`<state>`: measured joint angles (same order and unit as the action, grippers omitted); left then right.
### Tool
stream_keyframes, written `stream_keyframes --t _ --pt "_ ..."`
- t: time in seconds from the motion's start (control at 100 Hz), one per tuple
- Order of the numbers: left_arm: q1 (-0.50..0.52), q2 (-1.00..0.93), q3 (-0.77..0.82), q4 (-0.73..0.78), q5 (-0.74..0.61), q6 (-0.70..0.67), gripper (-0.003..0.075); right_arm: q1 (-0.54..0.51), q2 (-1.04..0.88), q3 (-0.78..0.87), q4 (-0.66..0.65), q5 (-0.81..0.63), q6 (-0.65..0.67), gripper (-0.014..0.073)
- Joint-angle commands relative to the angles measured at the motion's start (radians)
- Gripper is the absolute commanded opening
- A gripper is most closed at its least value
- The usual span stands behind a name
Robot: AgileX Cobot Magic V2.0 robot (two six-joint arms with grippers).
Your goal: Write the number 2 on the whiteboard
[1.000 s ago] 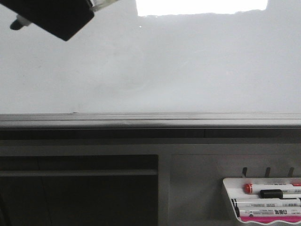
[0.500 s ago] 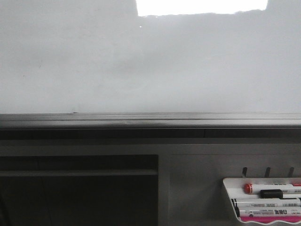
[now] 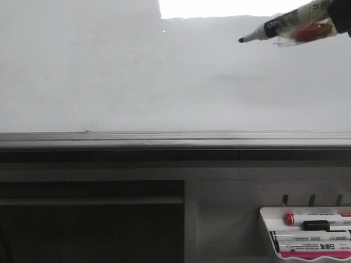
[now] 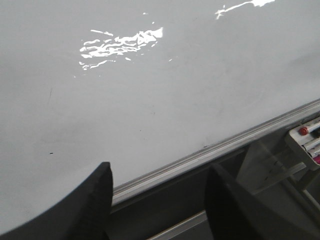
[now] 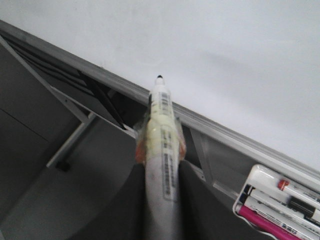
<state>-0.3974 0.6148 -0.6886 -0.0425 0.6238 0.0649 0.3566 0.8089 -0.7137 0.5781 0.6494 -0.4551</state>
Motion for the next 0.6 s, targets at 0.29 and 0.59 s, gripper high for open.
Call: stream_keyframes --t 0.29,0.59 --pt "0.005 -0.001 -0.014 -0.017 -0.123 -0.012 0.0365 0.005 0.15 -0.165 0.084 -0.079 -0.012 0.0015" --pt "0.005 -0.001 -0.014 -0.011 -0.131 -0.012 0.0365 0.17 0.34 -0.337 -0.01 -0.102 0.025 0.0015"
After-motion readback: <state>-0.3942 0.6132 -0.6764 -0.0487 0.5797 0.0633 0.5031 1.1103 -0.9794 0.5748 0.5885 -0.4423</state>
